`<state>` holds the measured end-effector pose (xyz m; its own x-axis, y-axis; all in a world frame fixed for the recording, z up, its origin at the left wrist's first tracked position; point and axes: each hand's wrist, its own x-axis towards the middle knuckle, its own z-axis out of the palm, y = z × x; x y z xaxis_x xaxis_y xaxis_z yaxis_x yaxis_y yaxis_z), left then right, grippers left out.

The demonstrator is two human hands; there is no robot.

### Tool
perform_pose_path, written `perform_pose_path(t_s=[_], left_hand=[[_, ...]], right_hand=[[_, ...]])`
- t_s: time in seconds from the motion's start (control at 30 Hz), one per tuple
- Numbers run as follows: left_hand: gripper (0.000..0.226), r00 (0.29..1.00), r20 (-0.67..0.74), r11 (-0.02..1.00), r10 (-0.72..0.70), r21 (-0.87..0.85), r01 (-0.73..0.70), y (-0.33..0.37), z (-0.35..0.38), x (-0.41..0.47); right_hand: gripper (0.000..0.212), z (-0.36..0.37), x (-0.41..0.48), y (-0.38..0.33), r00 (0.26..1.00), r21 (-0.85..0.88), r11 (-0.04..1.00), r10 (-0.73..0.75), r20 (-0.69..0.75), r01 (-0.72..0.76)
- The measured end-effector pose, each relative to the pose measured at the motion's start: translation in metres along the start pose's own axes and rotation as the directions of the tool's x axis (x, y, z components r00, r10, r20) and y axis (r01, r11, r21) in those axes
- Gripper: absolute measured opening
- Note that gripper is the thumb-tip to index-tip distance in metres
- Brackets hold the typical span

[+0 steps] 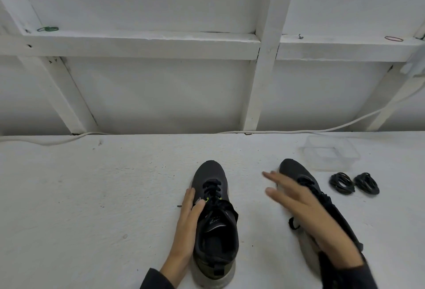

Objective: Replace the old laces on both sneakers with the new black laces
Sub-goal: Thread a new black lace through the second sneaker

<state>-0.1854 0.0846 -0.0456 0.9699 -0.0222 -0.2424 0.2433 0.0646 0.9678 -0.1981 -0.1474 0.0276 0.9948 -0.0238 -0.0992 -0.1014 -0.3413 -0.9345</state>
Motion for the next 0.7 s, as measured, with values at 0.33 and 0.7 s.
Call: perform_pose_path(t_s=[0.33,0.7], left_hand=[[0.058,1.0,-0.003,0.998,-0.006,-0.062,0.006,-0.004,0.003,-0.001],[0.058,0.999,-0.032,0.997,0.005,-0.074,-0.008,-0.009,0.008,0.002]], right_hand=[[0.048,-0.083,-0.023,0.041,0.974,0.171,0.97,0.196,-0.117,-0.174],[0.083,-0.048,0.002,0.082,0.99,0.456,0.882,0.141,-0.007,-0.123]])
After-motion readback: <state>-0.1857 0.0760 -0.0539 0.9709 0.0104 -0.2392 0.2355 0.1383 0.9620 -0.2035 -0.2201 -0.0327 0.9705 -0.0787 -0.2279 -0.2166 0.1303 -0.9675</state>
